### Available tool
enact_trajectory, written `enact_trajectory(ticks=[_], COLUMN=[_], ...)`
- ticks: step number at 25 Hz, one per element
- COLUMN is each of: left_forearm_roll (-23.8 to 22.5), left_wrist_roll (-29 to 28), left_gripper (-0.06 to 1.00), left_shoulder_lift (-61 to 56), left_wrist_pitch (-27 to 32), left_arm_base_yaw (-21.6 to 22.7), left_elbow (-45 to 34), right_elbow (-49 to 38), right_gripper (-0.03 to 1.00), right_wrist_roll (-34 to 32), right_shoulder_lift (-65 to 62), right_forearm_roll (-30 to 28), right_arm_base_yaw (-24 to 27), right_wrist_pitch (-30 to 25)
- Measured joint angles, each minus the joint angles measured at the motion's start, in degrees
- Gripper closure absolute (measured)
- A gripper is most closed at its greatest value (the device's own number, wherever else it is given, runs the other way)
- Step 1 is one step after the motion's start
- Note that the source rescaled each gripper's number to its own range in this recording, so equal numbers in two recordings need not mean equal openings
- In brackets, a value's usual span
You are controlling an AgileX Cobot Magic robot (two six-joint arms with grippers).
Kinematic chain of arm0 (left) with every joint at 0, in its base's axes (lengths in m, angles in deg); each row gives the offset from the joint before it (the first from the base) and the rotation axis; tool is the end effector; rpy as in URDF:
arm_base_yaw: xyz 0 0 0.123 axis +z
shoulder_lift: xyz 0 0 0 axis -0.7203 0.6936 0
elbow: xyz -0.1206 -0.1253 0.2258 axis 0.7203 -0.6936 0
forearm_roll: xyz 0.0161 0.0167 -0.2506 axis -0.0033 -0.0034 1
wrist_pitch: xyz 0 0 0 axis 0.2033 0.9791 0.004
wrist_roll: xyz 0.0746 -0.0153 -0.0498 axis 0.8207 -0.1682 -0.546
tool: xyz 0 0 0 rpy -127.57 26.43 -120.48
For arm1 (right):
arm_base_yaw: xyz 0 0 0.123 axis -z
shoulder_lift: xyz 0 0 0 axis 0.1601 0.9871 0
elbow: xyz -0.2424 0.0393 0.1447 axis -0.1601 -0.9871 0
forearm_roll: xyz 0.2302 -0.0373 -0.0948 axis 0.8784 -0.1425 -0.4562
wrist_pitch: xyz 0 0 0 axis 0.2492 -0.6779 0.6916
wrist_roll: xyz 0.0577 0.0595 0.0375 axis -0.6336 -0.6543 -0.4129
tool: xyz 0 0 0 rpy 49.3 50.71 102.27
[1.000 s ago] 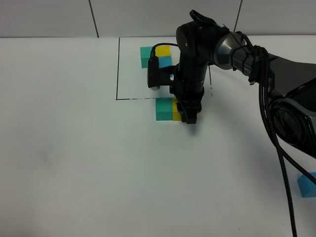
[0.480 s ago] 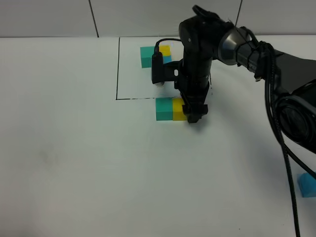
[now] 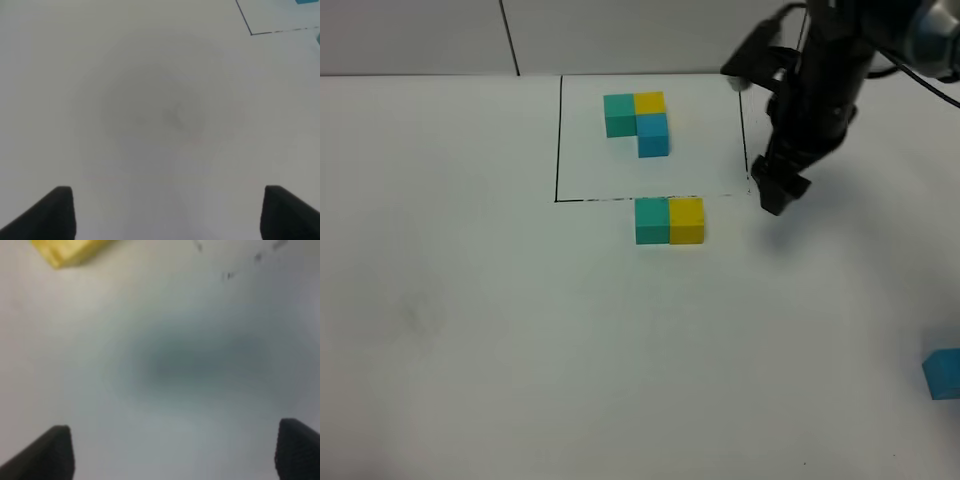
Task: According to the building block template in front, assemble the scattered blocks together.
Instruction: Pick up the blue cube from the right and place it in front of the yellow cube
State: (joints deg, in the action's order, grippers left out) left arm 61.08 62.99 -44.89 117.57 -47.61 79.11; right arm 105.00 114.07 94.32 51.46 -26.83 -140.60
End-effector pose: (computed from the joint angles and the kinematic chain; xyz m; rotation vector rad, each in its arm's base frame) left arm -0.0066 -0.0044 0.2789 0.1154 2.0295 -0.0321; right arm 0.4006 0.1279 0.2167 -1.2835 2.7335 -0.0130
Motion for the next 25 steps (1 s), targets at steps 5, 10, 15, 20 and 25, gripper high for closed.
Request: enact_trajectory(ticks=[5,10,15,20,25], left_forearm_roll=[0.0,0.0,0.0,0.0,0.0], left_wrist_roll=[0.0,0.0,0.0,0.0,0.0], left_gripper=[0.12,0.12,0.12,0.12,0.12], left_shoulder_lift=[0.0,0.0,0.0,0.0,0.0], left_wrist_pitch=[0.0,0.0,0.0,0.0,0.0], left_arm_base_yaw=[0.0,0.0,0.0,0.0,0.0], left_elbow=[0.0,0.0,0.0,0.0,0.0], right_elbow=[-25.1,-42.6,-52.1,-57.5,-62.4], right_gripper=[0.31,0.31,0.31,0.31,0.31], right_wrist_roll=[-14.4,-21.3,-23.0,-23.3,-23.3], right_shoulder_lift=[-14.9,-28.9,-34.8,-35.4,-35.5], right_forearm_roll=[0.0,0.0,0.2,0.3,0.9], right_arm_base_yaw=[6.2,12.9,19.3,22.3,22.5], right_wrist_pitch=[17.6,25.1,25.6,27.0,32.3])
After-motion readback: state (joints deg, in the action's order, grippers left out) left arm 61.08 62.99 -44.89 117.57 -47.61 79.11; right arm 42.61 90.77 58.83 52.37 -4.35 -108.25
